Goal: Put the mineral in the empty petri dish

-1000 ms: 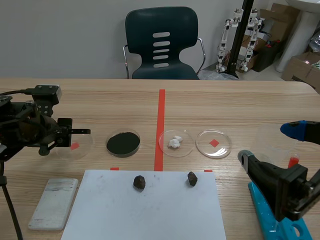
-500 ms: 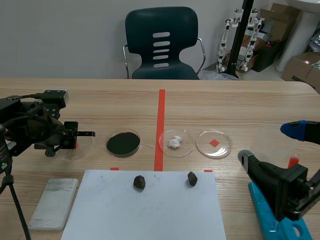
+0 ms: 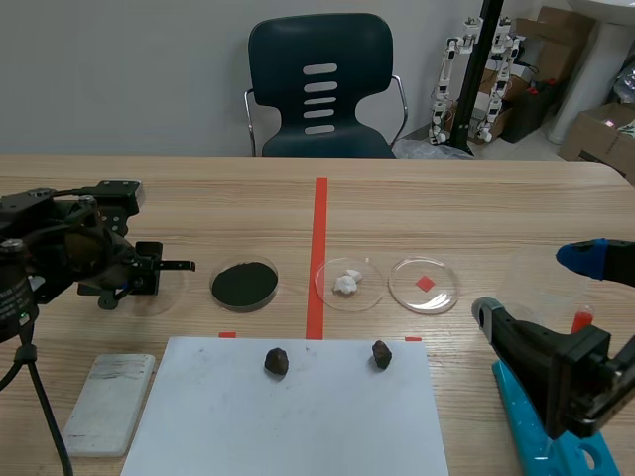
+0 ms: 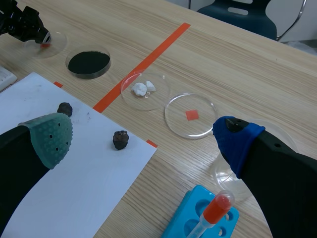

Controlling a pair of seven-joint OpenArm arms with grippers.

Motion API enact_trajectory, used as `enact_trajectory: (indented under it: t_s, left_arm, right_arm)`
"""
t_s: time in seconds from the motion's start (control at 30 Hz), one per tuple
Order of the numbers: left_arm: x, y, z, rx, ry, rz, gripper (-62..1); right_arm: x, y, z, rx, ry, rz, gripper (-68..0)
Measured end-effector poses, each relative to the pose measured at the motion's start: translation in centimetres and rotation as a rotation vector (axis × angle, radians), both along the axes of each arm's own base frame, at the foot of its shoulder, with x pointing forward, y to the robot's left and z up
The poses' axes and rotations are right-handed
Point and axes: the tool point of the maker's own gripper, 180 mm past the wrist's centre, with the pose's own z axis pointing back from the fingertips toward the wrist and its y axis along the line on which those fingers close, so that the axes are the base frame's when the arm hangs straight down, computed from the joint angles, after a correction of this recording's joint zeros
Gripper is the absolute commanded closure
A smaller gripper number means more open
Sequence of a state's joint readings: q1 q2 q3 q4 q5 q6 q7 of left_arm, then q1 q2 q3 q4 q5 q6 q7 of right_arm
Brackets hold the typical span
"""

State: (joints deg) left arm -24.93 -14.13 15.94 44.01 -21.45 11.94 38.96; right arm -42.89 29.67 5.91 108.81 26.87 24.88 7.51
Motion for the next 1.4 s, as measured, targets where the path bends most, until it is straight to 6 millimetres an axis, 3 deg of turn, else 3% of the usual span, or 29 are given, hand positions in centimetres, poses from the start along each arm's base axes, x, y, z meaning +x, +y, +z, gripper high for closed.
enact_trajectory:
  t_s: [0.37,0.6,0.93,1.13,1.4]
  left_arm:
    - [0.0,0.0,0.0,0.002,0.000,-0.001,-38.2]
    - [0.1,0.0,0.2,0.003,-0.008,-0.003,-61.1]
    - [0.4,-0.2,3.0,0.017,-0.102,-0.050,-62.3]
    - [-0.7,-0.8,2.9,0.014,-0.103,-0.071,-62.3]
    - [-0.6,-0.7,3.0,0.015,-0.104,-0.070,-62.3]
  right_arm:
    - [0.0,0.0,0.0,0.000,0.000,0.000,-59.1]
    - [0.0,0.0,0.0,0.000,0.000,0.000,-59.1]
    - [0.0,0.0,0.0,0.000,0.000,0.000,-59.1]
    - [0.0,0.0,0.0,0.000,0.000,0.000,-59.1]
    - [0.0,0.0,0.0,0.000,0.000,0.000,-59.1]
